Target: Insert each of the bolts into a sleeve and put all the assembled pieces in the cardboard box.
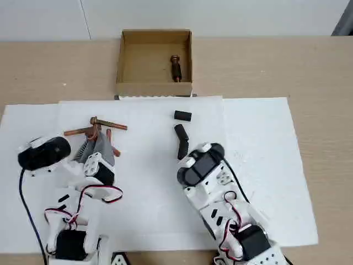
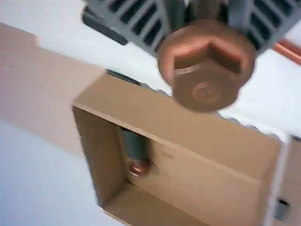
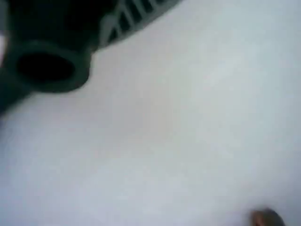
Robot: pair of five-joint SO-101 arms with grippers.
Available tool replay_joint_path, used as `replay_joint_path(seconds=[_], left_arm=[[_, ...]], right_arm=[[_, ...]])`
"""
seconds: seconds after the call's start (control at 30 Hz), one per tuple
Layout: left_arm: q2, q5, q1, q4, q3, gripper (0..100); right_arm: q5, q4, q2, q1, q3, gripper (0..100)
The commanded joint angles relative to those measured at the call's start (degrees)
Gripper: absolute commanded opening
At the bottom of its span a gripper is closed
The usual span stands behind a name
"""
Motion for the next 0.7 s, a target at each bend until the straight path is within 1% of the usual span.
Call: replay_joint_path(seconds=[0.0, 0.1, 0.27, 0.53, 0.67], left_arm=[[-1.0, 1.8, 3.6, -2.1, -0.5, 0], [-1.0, 2.0, 7.6, -3.3, -0.6, 0], [-1.0, 7.0, 12.0, -7.7, -0.4, 0], [-1.0, 7.0, 17.1, -7.9, -0.3, 0], [-0.9, 7.0, 19.8, -7.9, -0.3, 0]], right_arm=[[-0.4, -5.6, -0.7, -3.6, 1.1, 0.2], [-0.4, -8.3, -0.7, -6.3, 2.7, 0.2], [-0.3, -11.7, -0.7, -8.9, 5.3, 0.2], [-0.1, -14.5, -0.7, -9.8, 5.8, 0.2], [3.6, -14.5, -0.7, -9.8, 5.8, 0.2]])
